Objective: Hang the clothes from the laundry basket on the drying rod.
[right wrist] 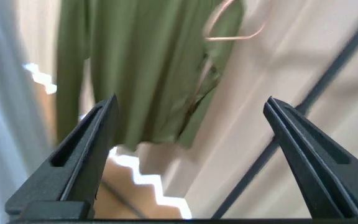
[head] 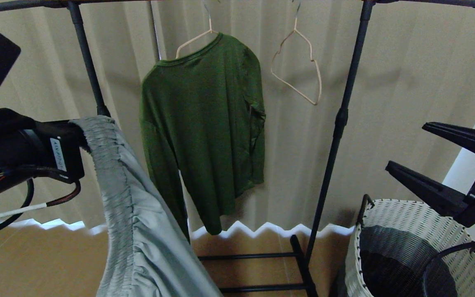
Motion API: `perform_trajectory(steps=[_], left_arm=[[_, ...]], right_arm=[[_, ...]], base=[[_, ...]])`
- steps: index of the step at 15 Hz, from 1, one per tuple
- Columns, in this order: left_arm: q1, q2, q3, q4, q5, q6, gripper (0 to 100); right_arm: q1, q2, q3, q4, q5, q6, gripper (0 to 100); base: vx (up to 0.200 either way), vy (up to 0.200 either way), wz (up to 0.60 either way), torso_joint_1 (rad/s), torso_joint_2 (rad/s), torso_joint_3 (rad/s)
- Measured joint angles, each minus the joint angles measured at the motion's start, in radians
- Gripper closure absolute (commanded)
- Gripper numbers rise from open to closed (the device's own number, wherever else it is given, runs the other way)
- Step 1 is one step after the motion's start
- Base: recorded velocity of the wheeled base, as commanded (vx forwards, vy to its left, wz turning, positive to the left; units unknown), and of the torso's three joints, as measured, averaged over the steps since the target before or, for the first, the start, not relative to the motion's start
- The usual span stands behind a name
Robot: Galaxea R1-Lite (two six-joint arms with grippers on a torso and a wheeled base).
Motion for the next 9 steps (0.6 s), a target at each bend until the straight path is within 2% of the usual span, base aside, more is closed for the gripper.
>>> perform_trajectory(steps=[3,9], left_arm=[[0.005,-0.03,0.031,0.0,0.0,0.0,100],[0.006,-0.046,0.039,0.001,-0.001,0.0,100]], right_arm=[[-0.045,0.025,0.061,-0.059,0.001,0.0,0],[-0.054,0.002,0.072,-0.053,-0.004,-0.003,0]], base=[[0.0,0.0,0.0,0.0,0.0,0.0],[0.0,0.0,0.0,0.0,0.0,0.0]])
